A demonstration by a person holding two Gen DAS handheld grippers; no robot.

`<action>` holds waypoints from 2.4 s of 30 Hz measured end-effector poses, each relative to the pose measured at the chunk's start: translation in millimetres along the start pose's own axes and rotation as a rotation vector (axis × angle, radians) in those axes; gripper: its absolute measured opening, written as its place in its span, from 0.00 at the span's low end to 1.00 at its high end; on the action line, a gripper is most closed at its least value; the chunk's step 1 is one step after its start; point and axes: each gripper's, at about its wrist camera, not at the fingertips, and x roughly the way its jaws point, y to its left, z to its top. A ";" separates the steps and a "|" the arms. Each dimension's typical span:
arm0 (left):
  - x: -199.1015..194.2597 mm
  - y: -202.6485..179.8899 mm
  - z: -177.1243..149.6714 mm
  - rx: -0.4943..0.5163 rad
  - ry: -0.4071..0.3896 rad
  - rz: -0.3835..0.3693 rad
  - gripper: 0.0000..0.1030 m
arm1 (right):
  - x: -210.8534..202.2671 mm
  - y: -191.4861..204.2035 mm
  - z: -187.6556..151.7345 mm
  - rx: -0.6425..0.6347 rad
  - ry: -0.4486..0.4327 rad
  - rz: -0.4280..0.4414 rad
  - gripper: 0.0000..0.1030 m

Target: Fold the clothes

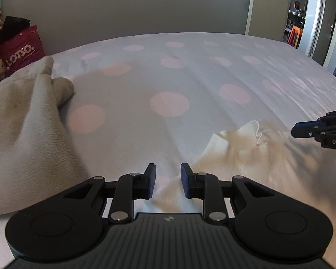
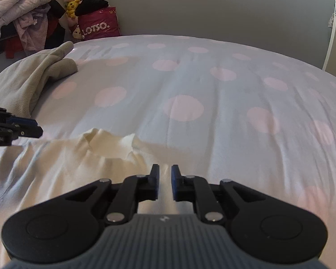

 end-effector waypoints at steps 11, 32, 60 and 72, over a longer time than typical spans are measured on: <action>-142.9 80.4 -61.2 -0.106 0.084 0.187 0.22 | -113.5 26.5 -115.4 0.058 0.108 0.074 0.15; -147.1 13.5 -205.0 -0.189 0.367 0.202 0.46 | -167.6 67.0 -211.1 0.211 0.073 0.048 0.49; -323.1 239.6 -121.7 -0.446 0.232 0.557 0.03 | -171.9 60.6 -213.7 0.212 0.020 -0.001 0.49; -255.2 259.0 -188.6 -0.459 0.349 0.593 0.09 | -174.2 33.1 -202.0 0.282 0.092 -0.034 0.49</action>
